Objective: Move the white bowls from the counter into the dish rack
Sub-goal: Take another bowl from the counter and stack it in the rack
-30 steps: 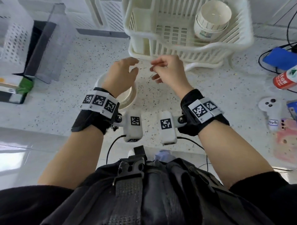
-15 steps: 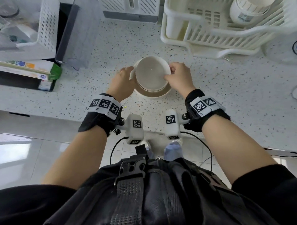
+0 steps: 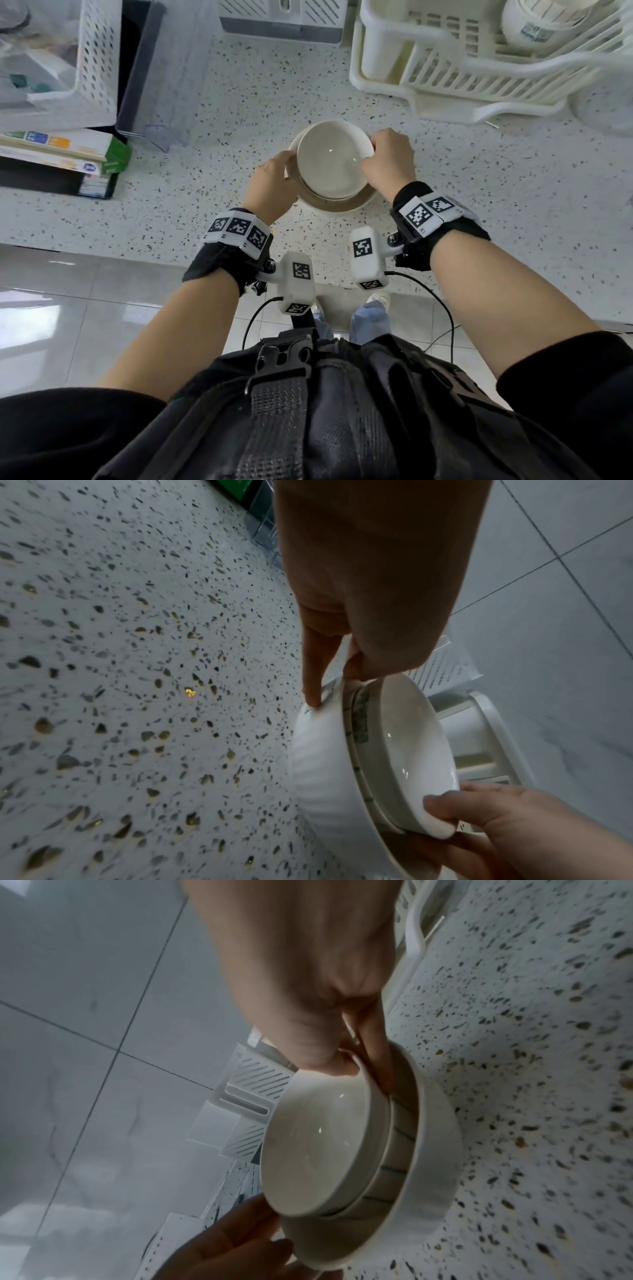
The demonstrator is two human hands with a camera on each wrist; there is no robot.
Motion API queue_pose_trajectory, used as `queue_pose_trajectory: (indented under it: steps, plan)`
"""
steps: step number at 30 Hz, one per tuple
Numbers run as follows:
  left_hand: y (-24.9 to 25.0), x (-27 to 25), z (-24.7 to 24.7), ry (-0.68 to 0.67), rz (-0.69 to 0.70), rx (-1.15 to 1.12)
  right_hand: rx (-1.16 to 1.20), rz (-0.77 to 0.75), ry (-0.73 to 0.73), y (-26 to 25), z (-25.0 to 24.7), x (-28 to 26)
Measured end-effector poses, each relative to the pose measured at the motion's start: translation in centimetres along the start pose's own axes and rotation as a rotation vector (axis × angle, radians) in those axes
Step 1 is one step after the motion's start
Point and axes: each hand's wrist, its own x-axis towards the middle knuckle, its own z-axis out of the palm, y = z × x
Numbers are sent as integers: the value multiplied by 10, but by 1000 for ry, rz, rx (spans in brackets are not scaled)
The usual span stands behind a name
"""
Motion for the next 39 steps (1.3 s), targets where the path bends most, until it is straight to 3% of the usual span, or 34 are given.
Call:
queue_pose_trajectory:
  steps: [7,10,17,27,32,39]
  plan:
    - [-3,2,3,6,38,12,42,-27,57,-3,-5,-6]
    - [1,2,6,72,91,83,71,-34,72,0,-14,-8]
    - [33,9,11,206,134,120,430,-12,134,7,-58,-20]
    - [128,36,69,245,319,95,669,12,284,71,-133,1]
    - [185,65,109,175,438,124,699,38,389,120,-171,36]
    - [248,107,155,89,451,224,708,55,472,176,-219,90]
